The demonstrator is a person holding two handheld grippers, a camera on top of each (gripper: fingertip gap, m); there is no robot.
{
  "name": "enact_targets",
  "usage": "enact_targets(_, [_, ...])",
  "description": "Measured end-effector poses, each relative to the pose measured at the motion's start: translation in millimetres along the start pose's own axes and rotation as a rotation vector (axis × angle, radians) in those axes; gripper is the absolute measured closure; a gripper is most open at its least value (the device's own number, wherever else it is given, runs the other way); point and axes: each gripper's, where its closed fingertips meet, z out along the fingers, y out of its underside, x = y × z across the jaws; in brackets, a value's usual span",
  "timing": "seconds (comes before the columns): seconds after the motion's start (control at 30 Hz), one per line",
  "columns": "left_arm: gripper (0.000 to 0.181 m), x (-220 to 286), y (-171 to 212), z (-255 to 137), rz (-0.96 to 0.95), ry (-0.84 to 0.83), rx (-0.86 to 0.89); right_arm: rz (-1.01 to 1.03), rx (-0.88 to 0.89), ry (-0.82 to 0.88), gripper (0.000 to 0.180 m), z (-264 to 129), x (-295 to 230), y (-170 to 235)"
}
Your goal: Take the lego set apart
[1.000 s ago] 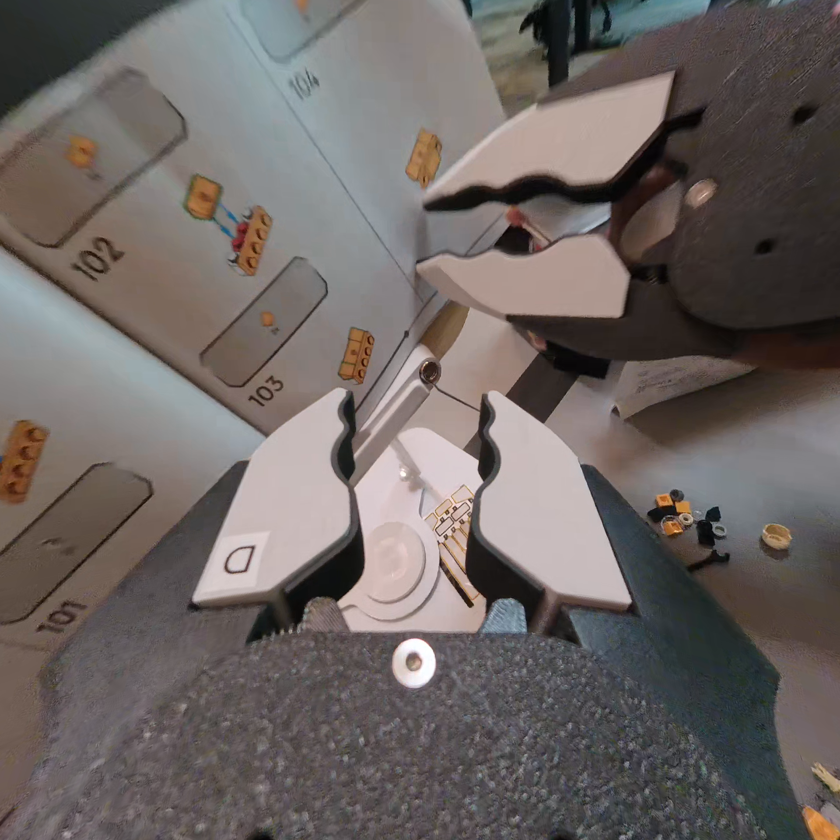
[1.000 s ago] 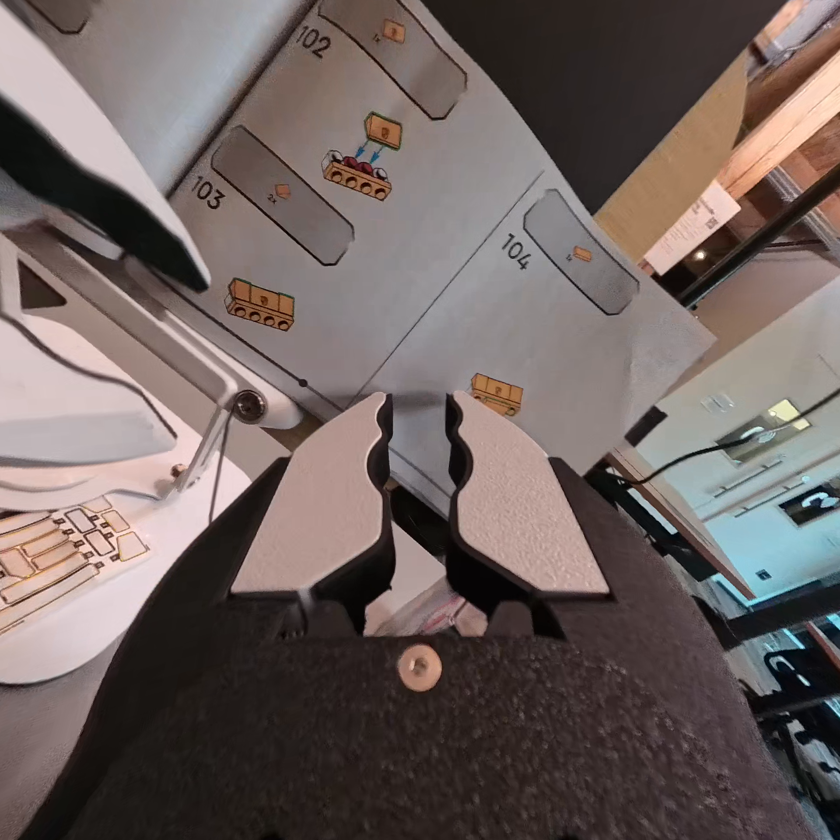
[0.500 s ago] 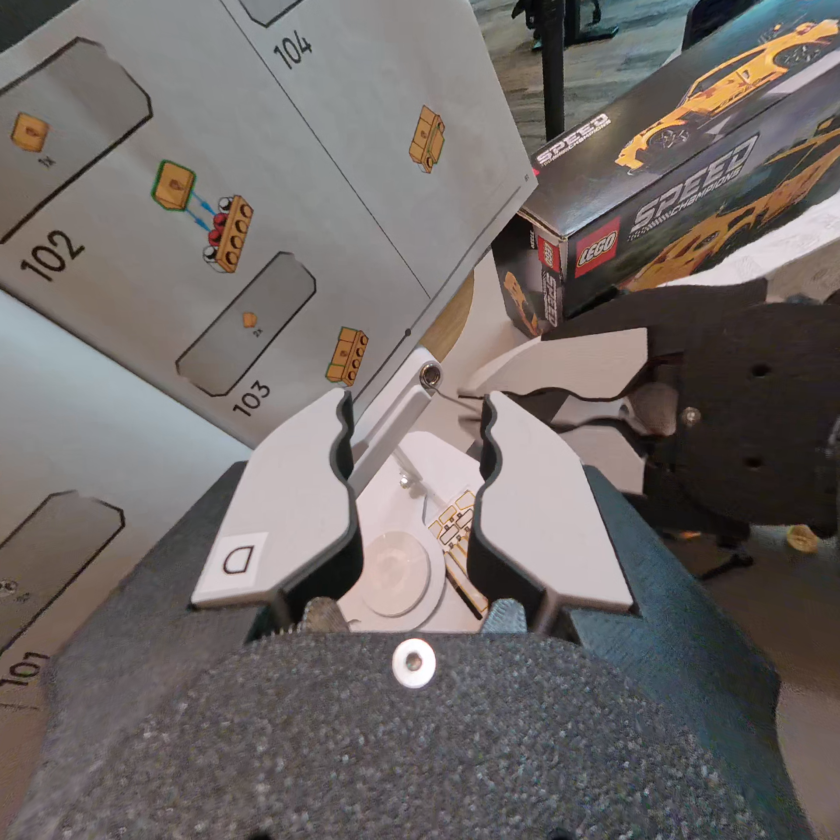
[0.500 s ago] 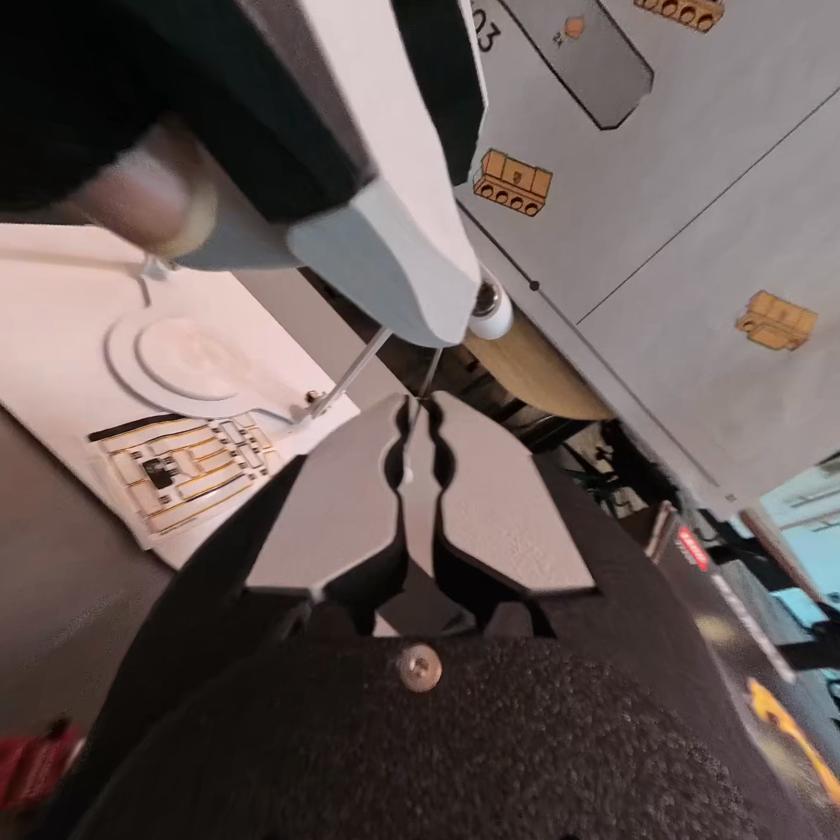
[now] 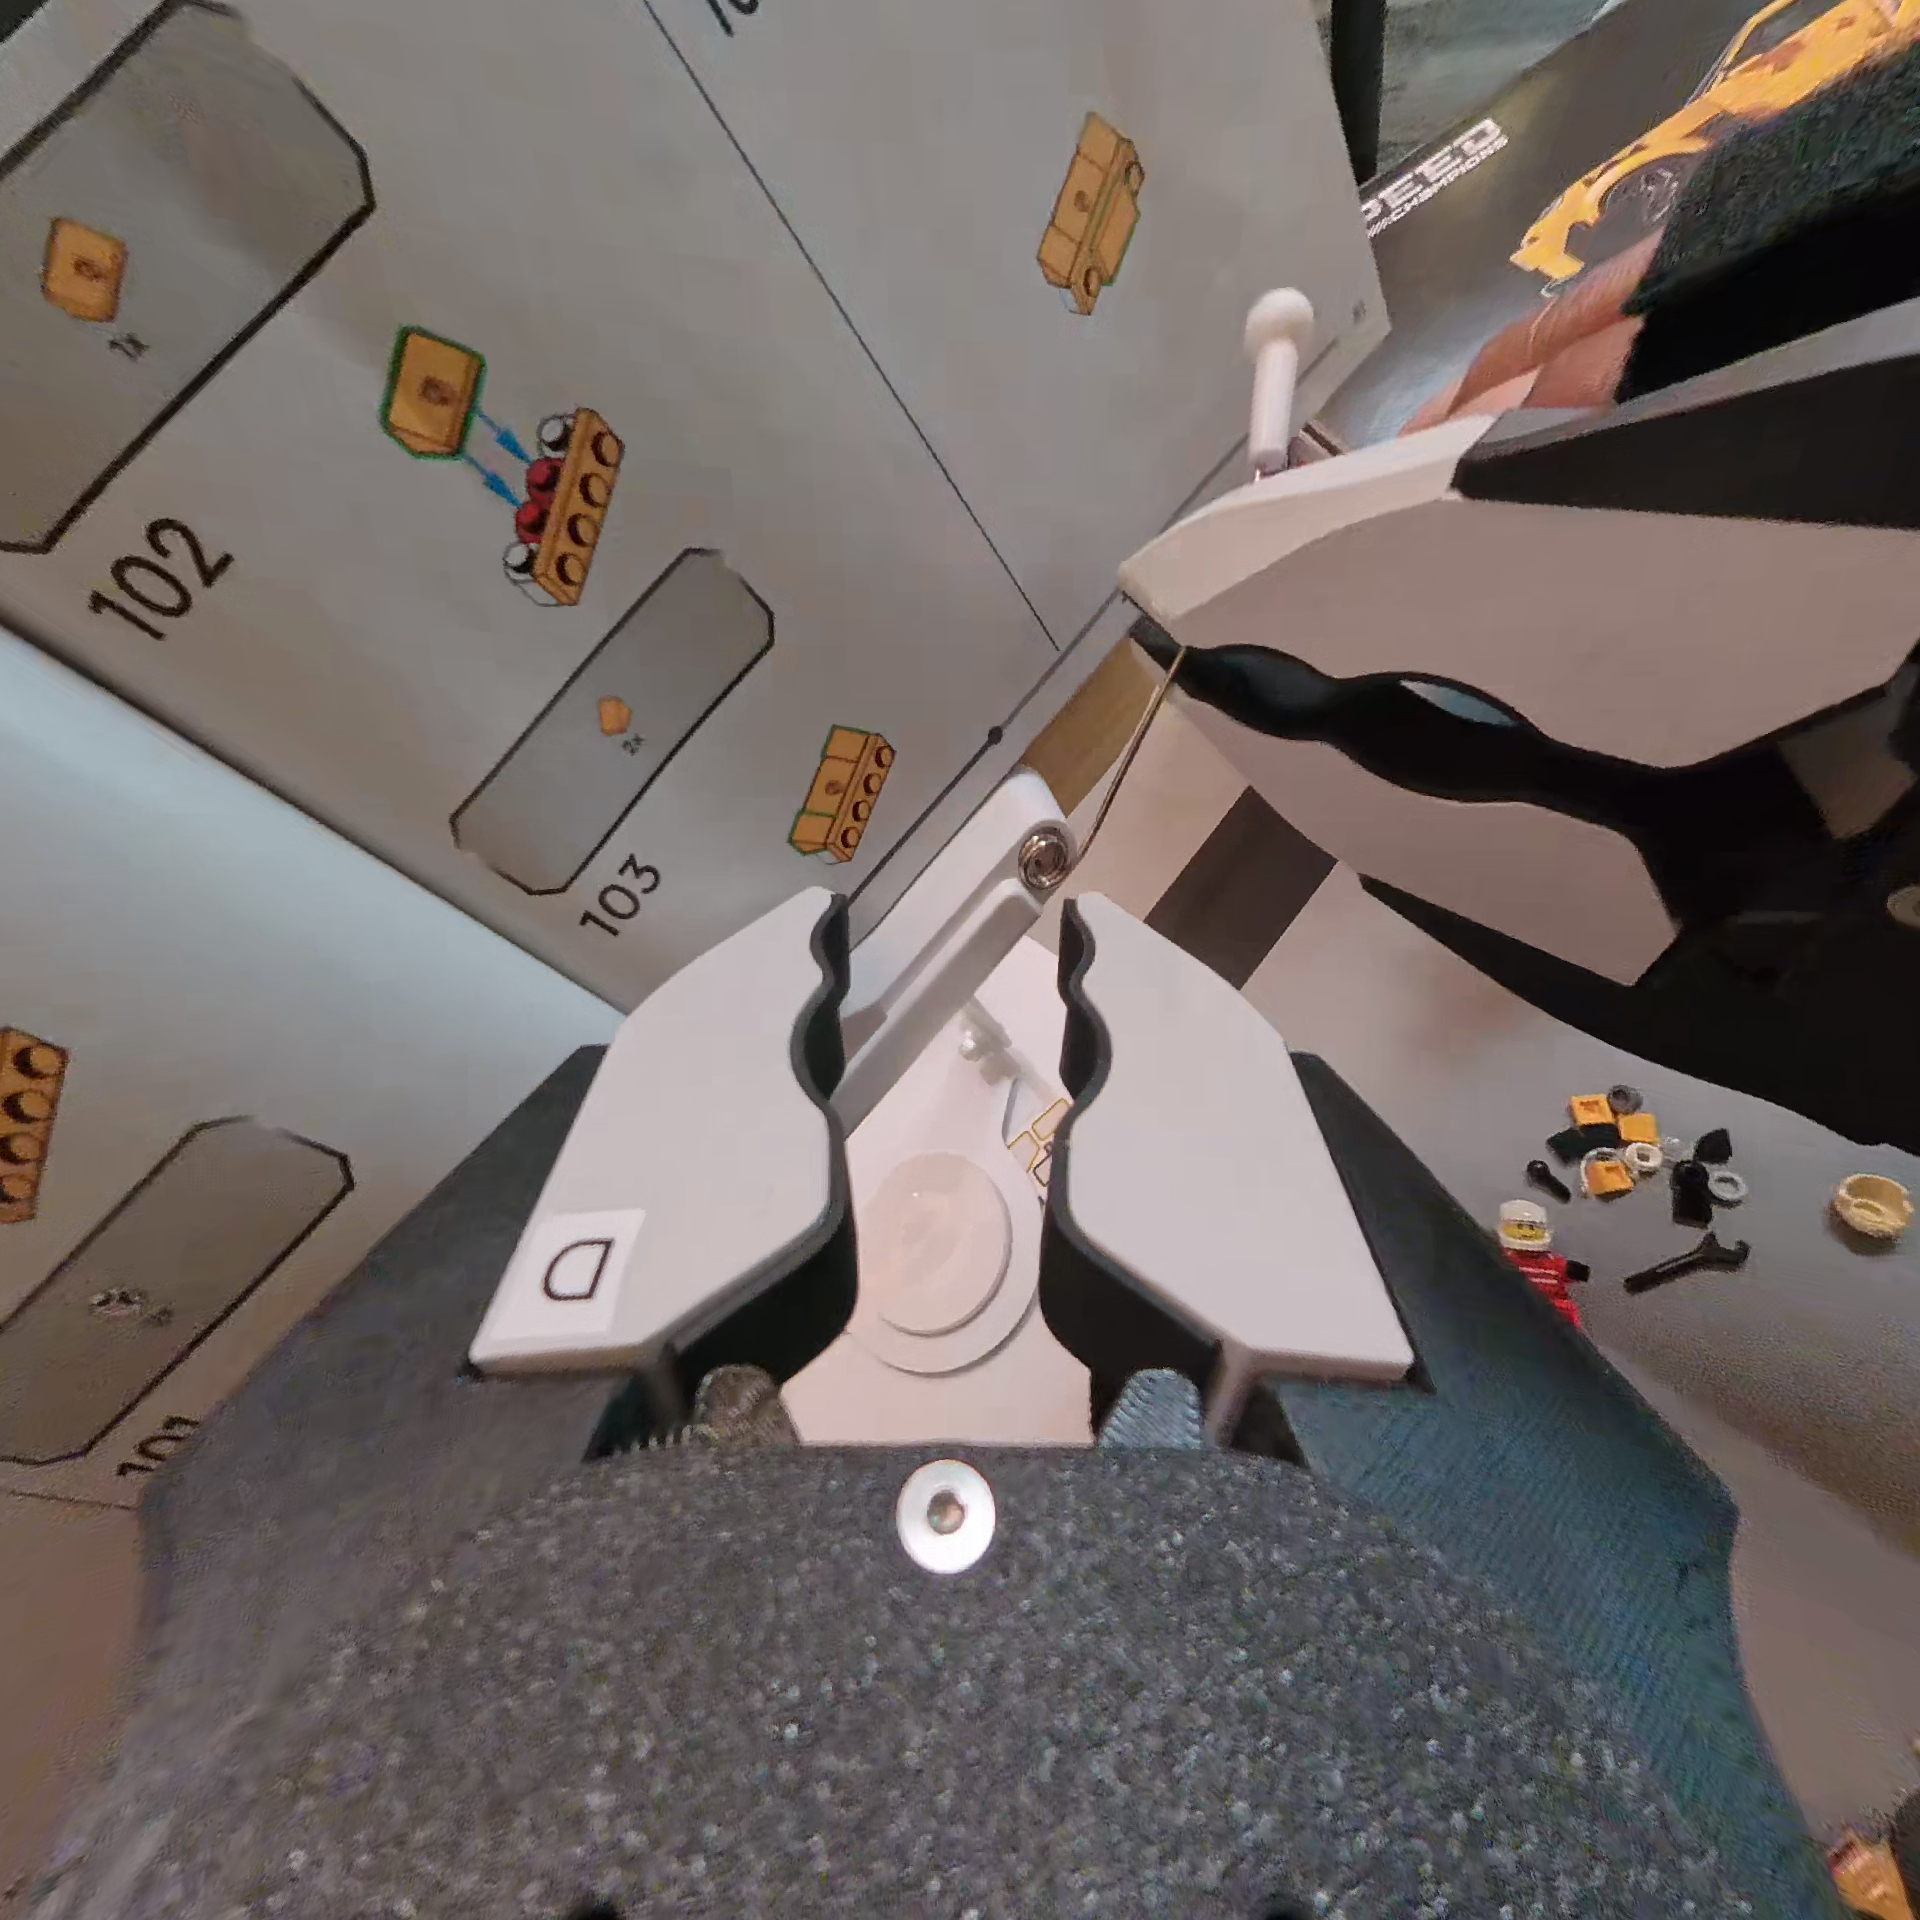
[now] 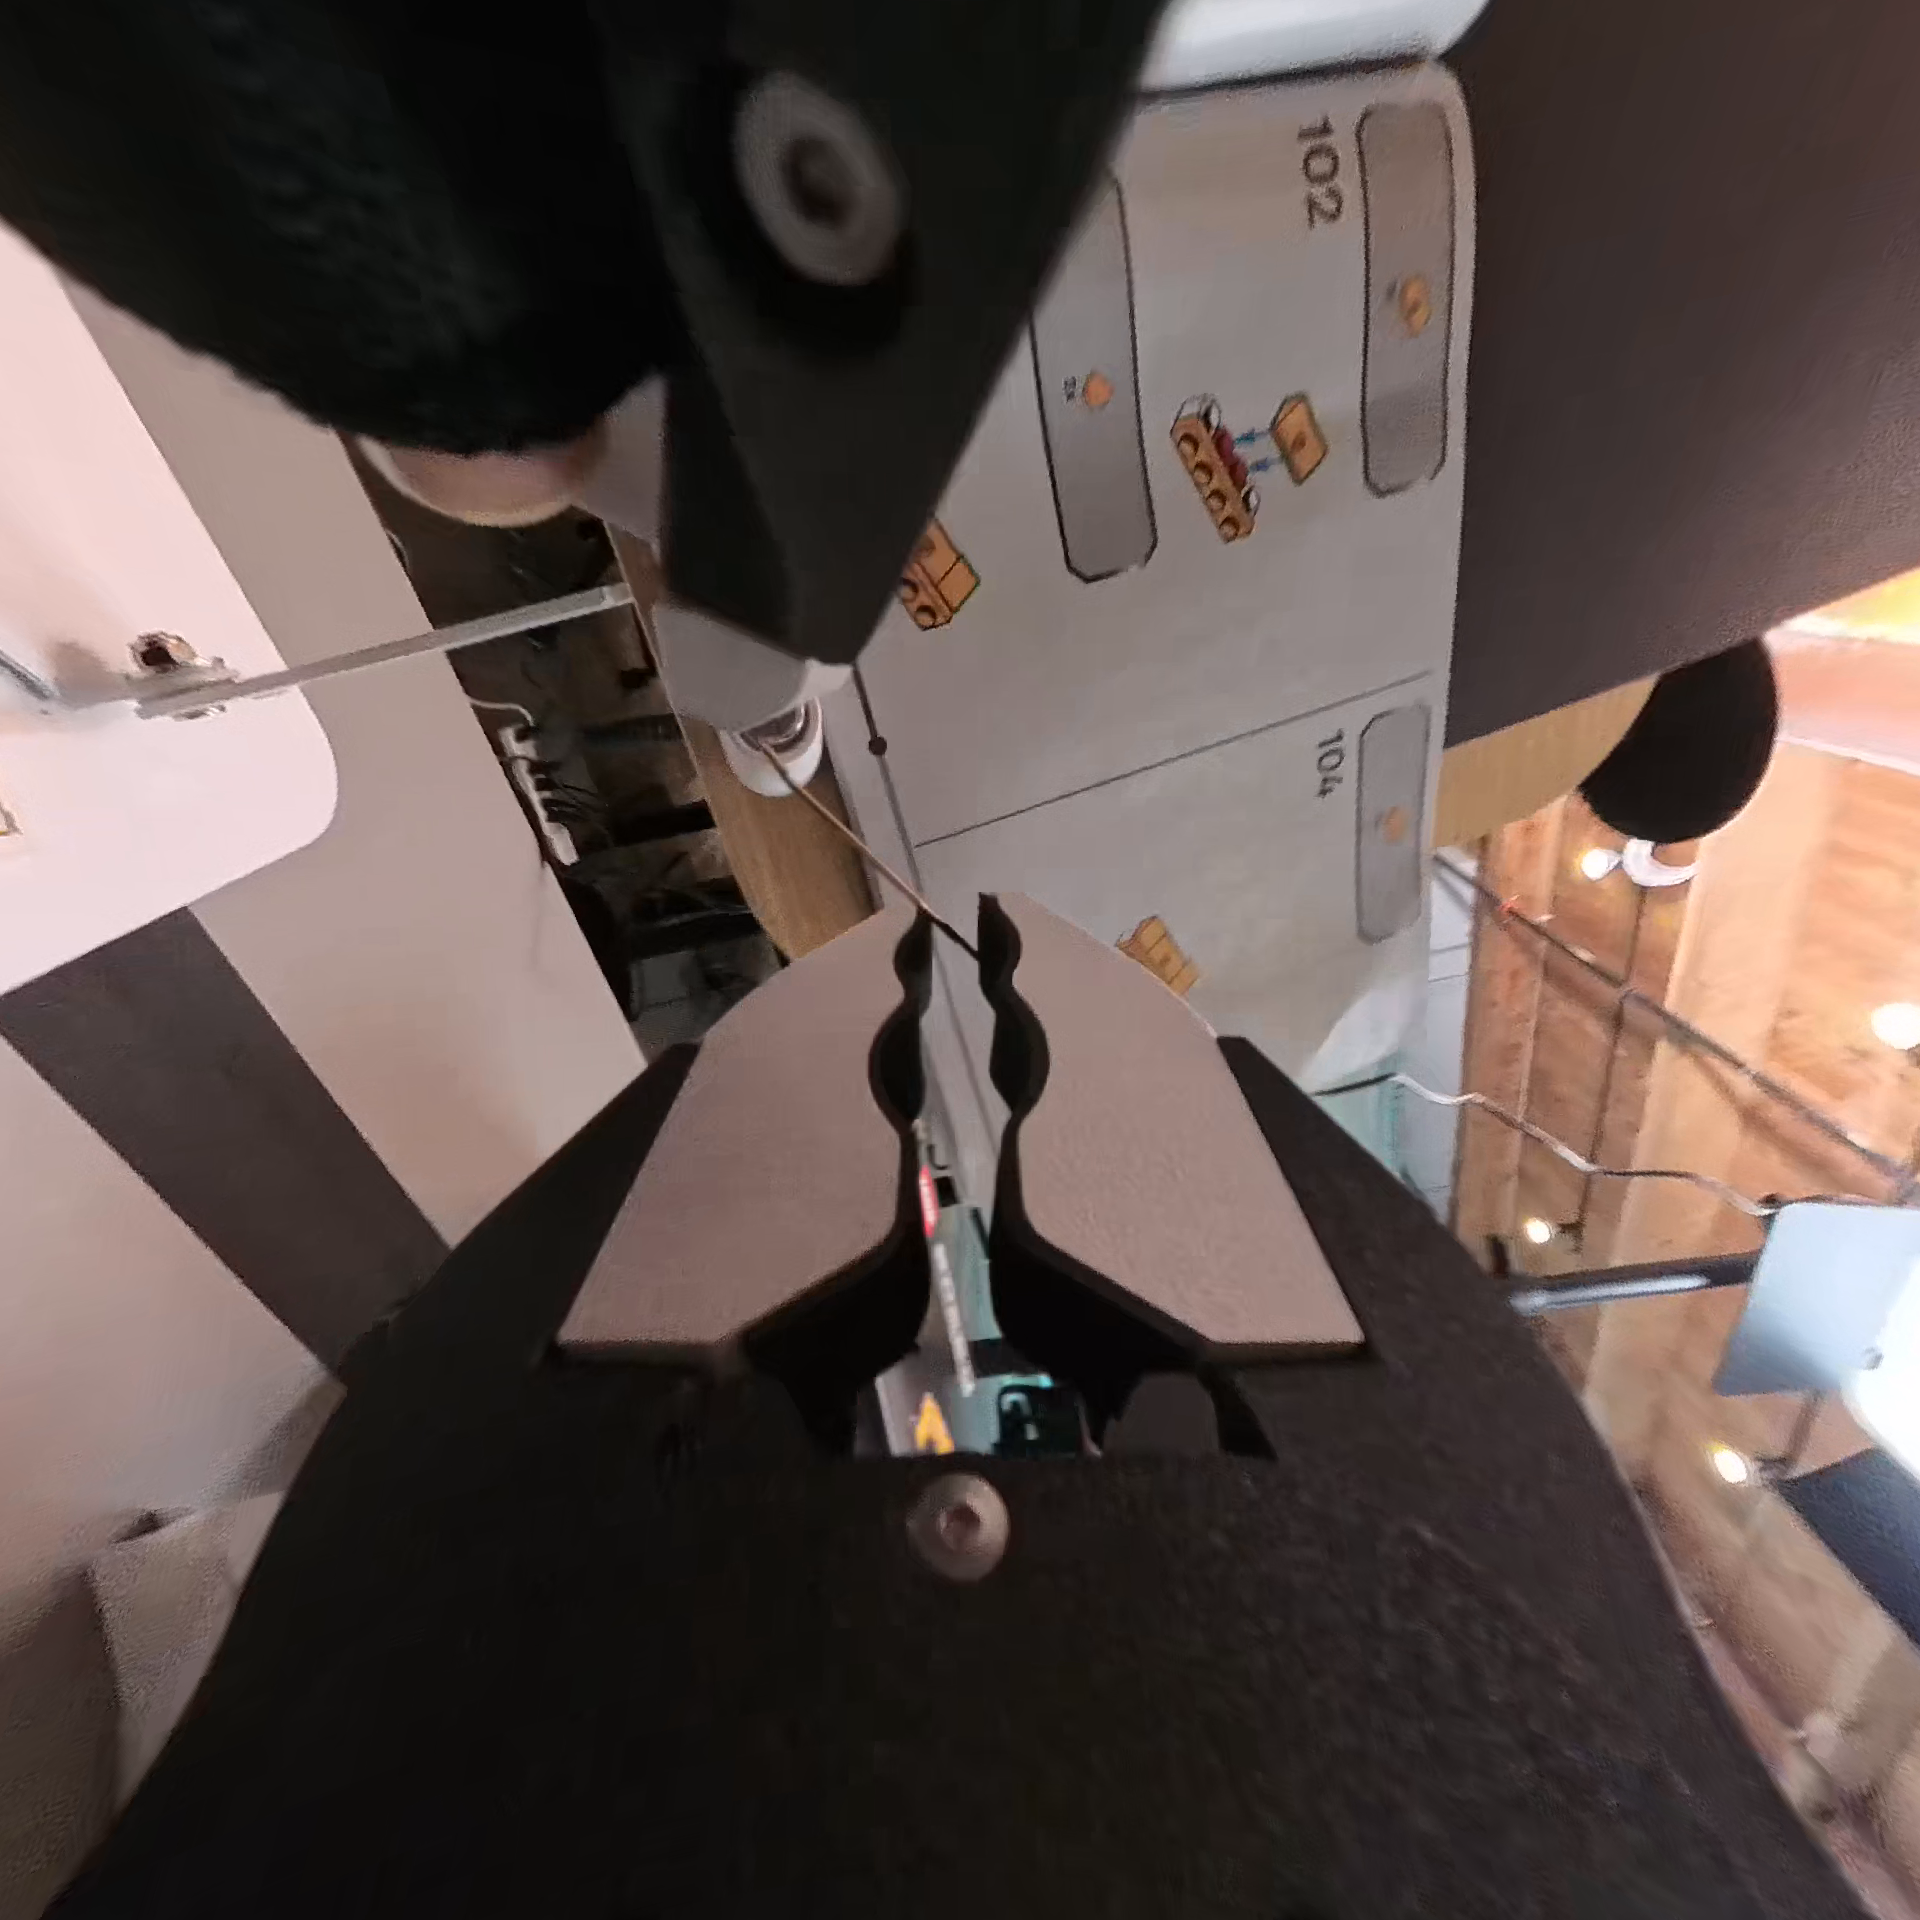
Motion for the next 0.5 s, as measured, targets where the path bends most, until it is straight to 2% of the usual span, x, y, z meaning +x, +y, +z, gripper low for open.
enact_targets(0.17, [0.142, 1, -1, -1, -0.031, 0.042, 0.022, -0.063, 0.014, -0.058, 0.171, 9, 1, -1])
enact_targets(0.3, [0.132, 6, -3, -5, -0.080, 0.092, 0.055, -0.048, 0.040, -0.056, 0.171, 10, -1, 0])
enact_targets(0.4, [0.131, 3, -10, -23, -0.080, 0.064, 0.156, -0.013, 0.046, -0.034, 0.164, 3, 5, 2])
enact_targets(0.5, [0.132, -4, -13, -53, -0.133, 0.026, 0.274, 0.129, 0.075, -0.063, 0.158, -18, 10, 1])
